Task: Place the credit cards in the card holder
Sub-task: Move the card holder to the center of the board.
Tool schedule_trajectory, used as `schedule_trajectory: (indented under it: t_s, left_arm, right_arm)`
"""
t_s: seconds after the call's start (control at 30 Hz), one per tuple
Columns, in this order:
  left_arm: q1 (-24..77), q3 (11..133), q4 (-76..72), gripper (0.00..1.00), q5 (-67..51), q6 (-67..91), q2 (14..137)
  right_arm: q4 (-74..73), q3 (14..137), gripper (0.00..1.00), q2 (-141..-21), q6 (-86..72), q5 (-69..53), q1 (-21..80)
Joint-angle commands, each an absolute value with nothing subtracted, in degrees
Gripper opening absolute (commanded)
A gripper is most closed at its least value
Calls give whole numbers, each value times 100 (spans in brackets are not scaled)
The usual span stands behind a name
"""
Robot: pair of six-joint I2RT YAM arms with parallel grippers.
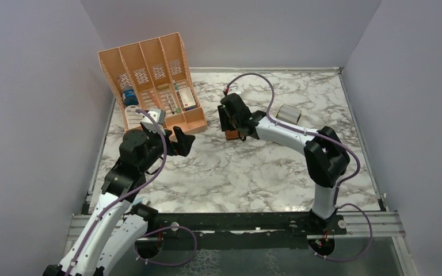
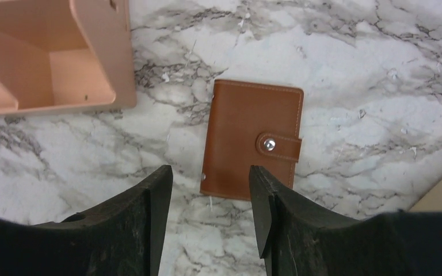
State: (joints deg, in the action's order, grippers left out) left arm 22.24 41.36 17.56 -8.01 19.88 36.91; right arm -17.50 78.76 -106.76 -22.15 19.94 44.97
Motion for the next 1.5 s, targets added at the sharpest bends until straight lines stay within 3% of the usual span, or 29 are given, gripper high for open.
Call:
schedule_trajectory:
  t_s: [0.0,0.3,0.67,1.03,1.47]
  left_arm:
    - [2239,4044,1648,99,-541,1837,3494]
    - [2235,4104,1743,99,-512,1774,3458]
    - [2238,4088,1749,98,-250,1784,3467]
    - [2228,4083,1794,96,94,1846,3513]
    - [2227,4052,1799,95,304,1859,3453]
  right_arm:
    - [-1760,8452,53,-11168,-1960,1602,4222]
    - [-1805,8882,54,-11859,-1829,1026,3864]
    - [-1571,8299,49,-12045,-1669,408,3849]
    - [-1027,6266,44,-10989,-1613,-585,3889]
    - [-1068,4802,42,-9796,-1721,-683,4339]
